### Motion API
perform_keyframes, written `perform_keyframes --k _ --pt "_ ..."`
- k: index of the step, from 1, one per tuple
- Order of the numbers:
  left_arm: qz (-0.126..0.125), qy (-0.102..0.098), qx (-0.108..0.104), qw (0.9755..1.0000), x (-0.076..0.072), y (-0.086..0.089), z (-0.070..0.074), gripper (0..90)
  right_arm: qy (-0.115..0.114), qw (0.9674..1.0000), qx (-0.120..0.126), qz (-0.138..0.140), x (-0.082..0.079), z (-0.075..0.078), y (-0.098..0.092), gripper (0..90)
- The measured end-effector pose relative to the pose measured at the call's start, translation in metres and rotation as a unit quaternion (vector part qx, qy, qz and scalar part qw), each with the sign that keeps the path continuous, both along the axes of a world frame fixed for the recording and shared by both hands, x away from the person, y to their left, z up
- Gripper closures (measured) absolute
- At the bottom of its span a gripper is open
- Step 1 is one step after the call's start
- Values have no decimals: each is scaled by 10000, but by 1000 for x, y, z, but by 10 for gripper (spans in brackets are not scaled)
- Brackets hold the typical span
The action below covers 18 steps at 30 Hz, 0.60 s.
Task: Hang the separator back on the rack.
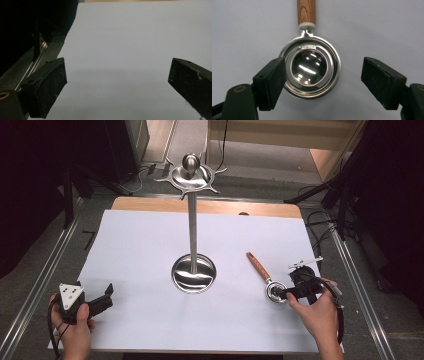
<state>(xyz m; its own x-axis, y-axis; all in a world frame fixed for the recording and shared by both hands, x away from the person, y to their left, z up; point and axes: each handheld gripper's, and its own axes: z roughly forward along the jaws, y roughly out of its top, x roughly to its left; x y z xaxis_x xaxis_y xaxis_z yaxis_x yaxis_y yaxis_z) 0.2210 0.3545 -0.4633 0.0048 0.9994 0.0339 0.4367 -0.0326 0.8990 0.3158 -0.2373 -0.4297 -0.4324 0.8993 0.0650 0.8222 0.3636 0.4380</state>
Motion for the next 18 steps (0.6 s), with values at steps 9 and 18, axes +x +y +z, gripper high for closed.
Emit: perform_keyframes --k 9,18 --pt "-11 12 9 10000 0 0 0 27 35 10000 -43 10 13 6 12 230" --pt "-23 -21 134 9999 -1 -3 0 27 132 9998 46 119 24 8 20 350"
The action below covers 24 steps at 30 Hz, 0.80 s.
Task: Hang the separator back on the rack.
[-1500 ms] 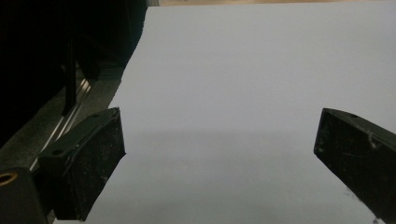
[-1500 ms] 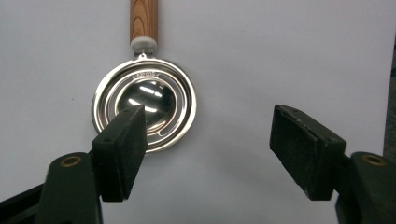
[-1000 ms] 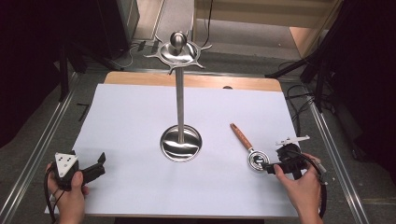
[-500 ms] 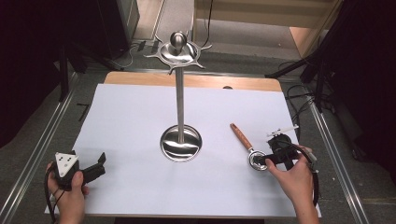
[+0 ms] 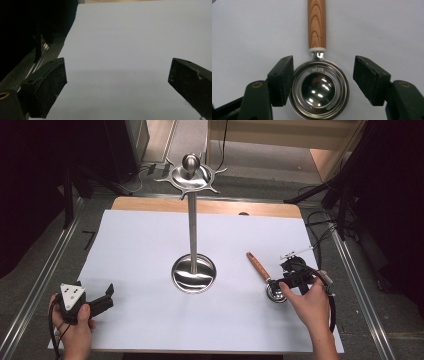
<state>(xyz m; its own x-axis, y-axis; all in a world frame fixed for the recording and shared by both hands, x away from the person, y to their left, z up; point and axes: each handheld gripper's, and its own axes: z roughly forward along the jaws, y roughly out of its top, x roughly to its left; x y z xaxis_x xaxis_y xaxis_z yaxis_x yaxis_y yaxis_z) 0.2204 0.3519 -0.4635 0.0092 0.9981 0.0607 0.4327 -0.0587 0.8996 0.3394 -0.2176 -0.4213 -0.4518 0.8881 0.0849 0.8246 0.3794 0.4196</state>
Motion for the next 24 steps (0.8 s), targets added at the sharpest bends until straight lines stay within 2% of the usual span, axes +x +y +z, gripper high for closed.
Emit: perform_keyframes --k 11,20,24 --pt "6 -5 43 10000 0 -1 0 27 125 9998 -29 123 6 2 12 437" --pt "8 13 36 10000 0 -1 0 27 135 9993 -212 264 17 3 29 463" --pt "-4 7 30 10000 0 -1 0 27 172 9987 -366 306 24 2 37 469"
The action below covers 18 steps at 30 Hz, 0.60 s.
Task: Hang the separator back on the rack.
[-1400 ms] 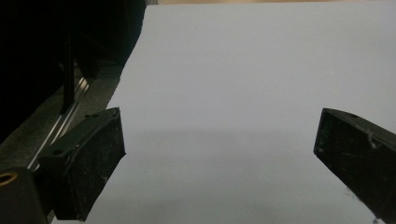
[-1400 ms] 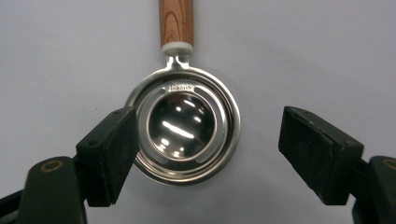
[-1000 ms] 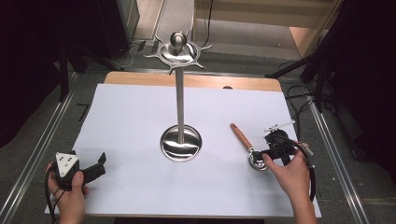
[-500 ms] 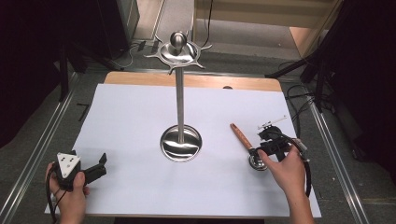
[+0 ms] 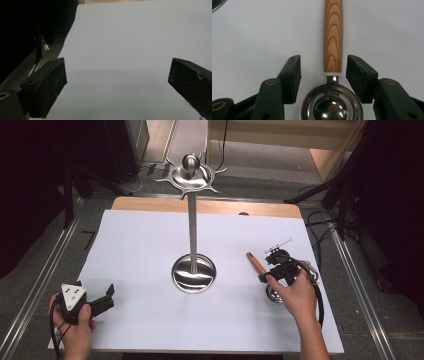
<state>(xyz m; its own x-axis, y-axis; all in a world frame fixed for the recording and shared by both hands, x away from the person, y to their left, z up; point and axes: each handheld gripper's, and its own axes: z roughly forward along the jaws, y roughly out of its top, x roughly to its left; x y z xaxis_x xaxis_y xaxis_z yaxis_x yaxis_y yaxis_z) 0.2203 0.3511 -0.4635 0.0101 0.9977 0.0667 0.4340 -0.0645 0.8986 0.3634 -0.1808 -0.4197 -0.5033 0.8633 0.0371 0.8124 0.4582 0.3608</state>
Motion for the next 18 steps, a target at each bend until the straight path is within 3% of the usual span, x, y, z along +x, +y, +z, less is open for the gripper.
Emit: perform_keyframes --k 5,11,18 --pt "0 -5 -6 10000 0 0 0 27 68 9998 -167 116 8 -3 10 493" --pt "-5 -5 -5 10000 0 0 0 27 218 9994 -271 -57 21 -10 13 522" --pt "-10 2 -3 10000 0 0 0 27 354 9986 -390 30 33 -18 18 568"
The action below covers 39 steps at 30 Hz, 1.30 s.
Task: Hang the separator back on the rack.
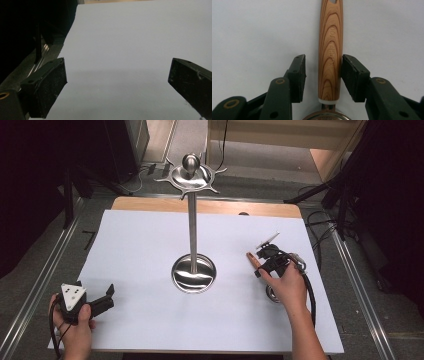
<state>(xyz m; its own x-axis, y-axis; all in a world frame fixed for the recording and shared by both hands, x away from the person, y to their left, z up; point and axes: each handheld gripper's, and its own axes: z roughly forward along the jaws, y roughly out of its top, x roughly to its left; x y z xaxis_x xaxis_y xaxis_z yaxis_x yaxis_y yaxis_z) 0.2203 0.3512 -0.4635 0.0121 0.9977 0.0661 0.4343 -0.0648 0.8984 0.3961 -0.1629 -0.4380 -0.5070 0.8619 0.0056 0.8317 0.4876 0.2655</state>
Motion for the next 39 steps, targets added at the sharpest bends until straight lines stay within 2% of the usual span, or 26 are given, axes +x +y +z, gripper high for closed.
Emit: perform_keyframes --k 8,12,16,19,22,24,26,28,30,33,36,39 --pt "7 -13 2 10000 0 0 0 27 103 9998 1 -171 9 -8 1 644" --pt "-5 -13 14 10000 0 0 0 27 93 9999 -4 -41 9 -9 0 669" --pt "-2 -17 18 10000 0 -1 0 27 363 9990 180 -203 15 -8 -4 682" --pt "-17 -1 27 10000 0 -1 0 27 501 9986 74 -135 20 -8 -1 686" --pt "-28 7 46 10000 1 -1 0 27 555 9983 -179 -88 21 -6 5 691" --pt "-26 12 43 10000 1 -1 0 27 499 9984 -277 -61 20 -6 8 691" --pt "-16 19 33 10000 0 -1 0 27 486 9985 -245 -110 20 -6 7 692" --pt "-12 15 24 10000 1 -1 0 27 373 9990 -171 -152 17 -6 6 692" --pt "-21 14 36 10000 1 -1 0 27 178 9994 -127 -254 13 -5 4 693" --pt "-19 23 35 10000 1 -1 0 27 -127 9996 -1 -254 7 -1 2 693" --pt "-30 13 31 10000 1 -1 0 27 -494 9982 187 -285 1 7 1 693" --pt "-28 18 31 10000 1 -1 0 27 -825 9951 423 -338 -6 17 -1 694"
